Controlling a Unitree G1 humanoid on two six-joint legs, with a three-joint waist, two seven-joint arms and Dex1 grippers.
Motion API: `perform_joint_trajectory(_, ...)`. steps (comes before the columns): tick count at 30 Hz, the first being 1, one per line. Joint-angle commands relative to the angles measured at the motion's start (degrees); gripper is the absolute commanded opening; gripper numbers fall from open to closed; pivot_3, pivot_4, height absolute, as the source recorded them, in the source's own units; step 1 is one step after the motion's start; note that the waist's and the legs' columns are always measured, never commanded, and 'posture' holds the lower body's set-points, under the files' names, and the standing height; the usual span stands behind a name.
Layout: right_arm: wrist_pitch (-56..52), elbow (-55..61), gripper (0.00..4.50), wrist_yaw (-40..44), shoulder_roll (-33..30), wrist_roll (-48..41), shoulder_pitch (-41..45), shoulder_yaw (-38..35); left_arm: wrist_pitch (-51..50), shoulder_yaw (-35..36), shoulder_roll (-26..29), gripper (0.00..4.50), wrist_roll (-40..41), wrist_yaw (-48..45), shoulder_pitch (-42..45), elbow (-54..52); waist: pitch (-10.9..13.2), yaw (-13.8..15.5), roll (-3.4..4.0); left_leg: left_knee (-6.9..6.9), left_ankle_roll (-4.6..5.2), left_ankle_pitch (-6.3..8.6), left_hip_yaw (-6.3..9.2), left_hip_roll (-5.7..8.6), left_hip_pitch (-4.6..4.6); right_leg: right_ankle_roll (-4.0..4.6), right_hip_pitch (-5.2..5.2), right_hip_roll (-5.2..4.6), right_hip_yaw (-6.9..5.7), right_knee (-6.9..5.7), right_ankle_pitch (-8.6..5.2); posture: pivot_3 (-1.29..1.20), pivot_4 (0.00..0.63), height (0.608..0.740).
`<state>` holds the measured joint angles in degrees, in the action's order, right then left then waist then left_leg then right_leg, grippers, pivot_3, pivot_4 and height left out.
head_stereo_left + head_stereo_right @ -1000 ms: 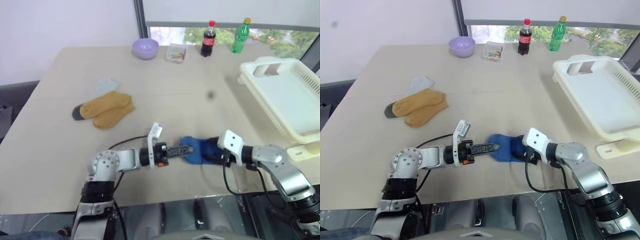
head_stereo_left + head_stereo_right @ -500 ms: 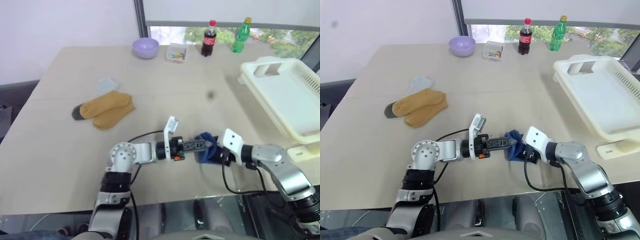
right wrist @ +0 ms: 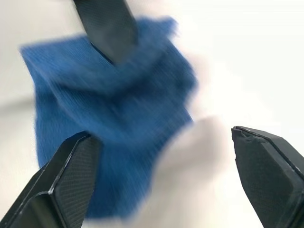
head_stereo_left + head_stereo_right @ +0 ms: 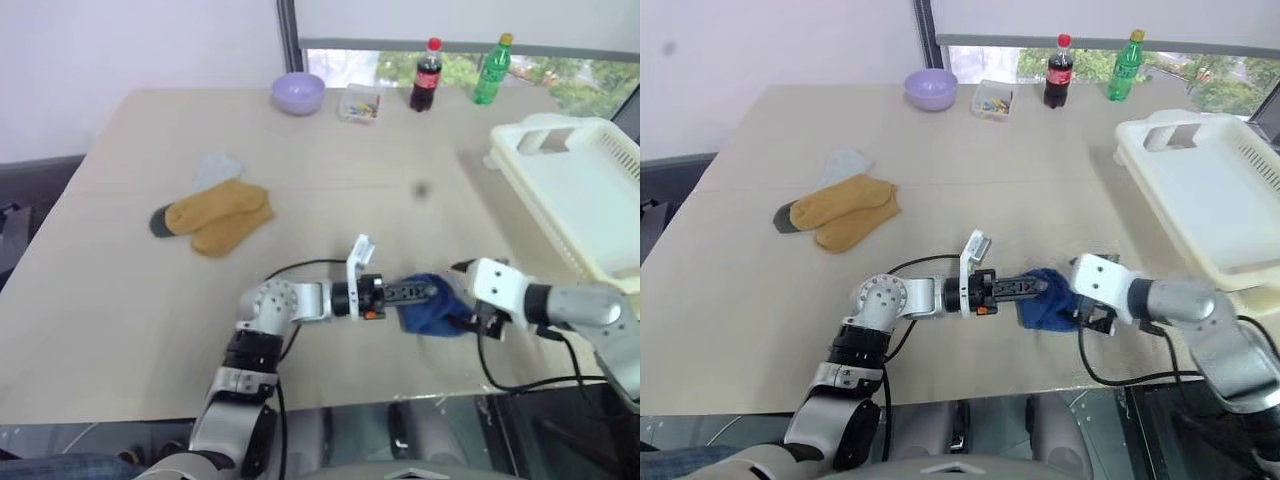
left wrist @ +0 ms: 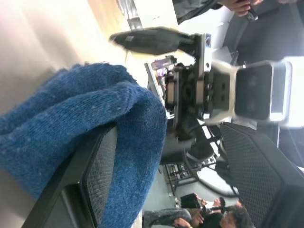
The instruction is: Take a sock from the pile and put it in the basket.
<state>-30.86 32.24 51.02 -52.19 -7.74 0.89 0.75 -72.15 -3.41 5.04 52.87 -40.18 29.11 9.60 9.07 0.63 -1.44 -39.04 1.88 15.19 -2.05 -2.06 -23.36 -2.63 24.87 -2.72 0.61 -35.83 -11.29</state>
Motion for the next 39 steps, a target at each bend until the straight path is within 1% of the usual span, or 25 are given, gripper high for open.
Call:
perform_joint_trajectory(1,-2.8,4.2,4.44,0.3,-0.7,-3.4,-3.0,-7.5,0.2,-1.3,-0.6,3.67,-0.4,-1.9,0.1,-0.5,0.0,0.1,0.00,0.00,0.00,0.00,-0.01,0.00,-0.05,0.01,0.02,0.01,-0.05,0.00,0.01,0.00,0.150,0.740)
perform_joint_trajectory(3,-6.6,6.5,4.44,0.1,1.5,-7.6,-7.1,-13.7,0.4,-1.4,-0.9,3.67,-0.7,-2.1,0.3,-0.2,0.0,0.2,0.05,-0.03,0.00,0.00,0.00,0.00,-0.18,0.02,0.16,0.00,-0.06,0.00,0.01,0.00,0.150,0.740)
perform_joint_trajectory(5,-12.9,9.5,4.44,-1.8,6.7,-15.5,-9.7,-19.1,0.6,-1.4,-1.2,3.67,-0.8,-2.6,0.5,0.3,0.0,0.4,0.01,-0.11,0.00,0.00,0.04,0.01,-0.32,0.02,0.22,0.00,-0.13,-0.01,0.02,0.00,0.150,0.740)
perform_joint_trajectory(6,-15.7,10.8,4.44,-2.9,9.1,-18.9,-10.5,-20.5,0.5,-1.4,-1.3,3.67,-0.9,-2.9,0.7,0.6,0.0,0.4,0.03,-0.14,0.00,0.00,0.20,-0.01,-0.39,0.09,0.23,0.00,-0.22,0.00,0.06,0.00,0.150,0.740)
perform_joint_trajectory(9,-19.8,12.6,4.44,-6.2,13.2,-23.2,-11.3,-20.5,0.7,-1.9,-1.4,3.67,-1.5,-3.8,0.9,1.2,0.0,0.0,0.05,-0.14,0.00,0.00,0.39,-0.01,-0.38,0.07,0.24,0.00,-0.18,-0.02,0.05,0.00,0.150,0.740)
perform_joint_trajectory(13,-23.6,14.1,4.44,-13.2,19.1,-27.4,-7.4,-17.4,0.8,-2.0,-1.6,3.67,-2.3,-4.8,1.4,2.0,0.0,0.0,0.07,-0.19,0.01,-0.01,0.39,-0.01,-0.33,-0.01,0.24,0.00,-0.17,-0.07,0.02,0.00,0.150,0.740)
perform_joint_trajectory(17,-24.3,10.4,4.44,-18.9,20.2,-23.5,-4.8,-13.4,1.0,-2.0,-1.8,3.67,-2.7,-5.4,2.0,2.8,0.0,0.2,0.14,-0.20,0.01,-0.01,0.46,-0.01,-0.33,0.01,0.25,0.03,-0.20,-0.12,0.04,0.00,0.150,0.740)
perform_joint_trajectory(22,-25.0,7.4,4.44,-21.7,19.9,-22.4,-6.3,-11.7,1.3,-1.9,-1.9,3.67,-3.5,-6.1,2.3,3.3,0.0,0.2,0.14,-0.18,0.00,-0.01,0.50,0.05,-0.44,0.21,0.24,0.00,-0.22,-0.04,0.15,0.00,0.150,0.740)
perform_joint_trajectory(27,-26.0,5.2,4.44,-21.1,18.0,-22.4,-9.7,-11.8,1.7,-1.7,-2.1,3.67,-4.2,-6.5,2.2,3.4,-0.1,0.2,0.14,-0.17,0.01,-0.01,0.50,0.06,-0.41,0.18,0.24,0.01,-0.22,-0.05,0.13,0.00,0.150,0.740)
perform_joint_trajectory(30,-26.9,3.8,4.44,-19.9,17.0,-23.7,-11.7,-11.8,2.0,-2.0,-2.3,3.67,-4.6,-6.8,1.9,3.4,-0.1,0.2,0.14,-0.19,0.01,-0.01,0.52,0.05,-0.35,0.01,0.20,0.01,-0.22,-0.06,0.03,0.00,0.150,0.740)
perform_joint_trajectory(34,-29.2,2.3,4.44,-20.0,18.7,-26.8,-12.5,-11.3,2.2,-2.1,-2.5,3.67,-5.0,-7.0,1.9,3.5,-0.1,0.2,0.12,-0.21,0.01,-0.01,0.63,0.04,-0.32,0.00,0.13,0.02,-0.33,-0.07,0.02,0.00,0.150,0.740)
perform_joint_trajectory(35,-29.4,1.9,3.92,-20.2,19.1,-27.2,-12.4,-11.3,2.3,-2.2,-2.6,3.67,-5.2,-7.1,2.0,3.7,-0.1,0.2,0.11,-0.21,0.01,-0.01,0.66,0.04,-0.32,0.01,0.11,0.02,-0.35,-0.07,0.02,0.00,0.150,0.740)
perform_joint_trajectory(36,-29.7,1.4,3.60,-20.5,20.1,-28.0,-12.1,-11.6,2.4,-2.1,-2.6,3.67,-5.3,-7.2,2.1,3.7,-0.1,0.2,0.11,-0.21,0.01,-0.01,0.71,0.04,-0.31,0.02,0.06,0.03,-0.41,-0.06,0.02,0.00,0.150,0.740)
perform_joint_trajectory(38,-30.1,0.7,2.73,-20.7,21.1,-29.2,-11.8,-12.0,2.5,-2.1,-2.7,3.67,-5.6,-7.4,2.1,3.8,-0.1,0.2,0.08,-0.21,0.01,-0.01,0.75,0.03,-0.31,0.03,0.04,0.03,-0.44,-0.06,0.03,0.00,0.150,0.740)
perform_joint_trajectory(39,-30.3,0.4,2.12,-20.9,21.6,-29.8,-11.6,-12.1,2.6,-2.1,-2.7,3.67,-5.7,-7.5,2.1,3.7,-0.1,0.1,0.09,-0.21,0.01,-0.01,0.76,0.02,-0.30,0.04,0.02,0.03,-0.46,-0.06,0.03,0.00,0.150,0.740)
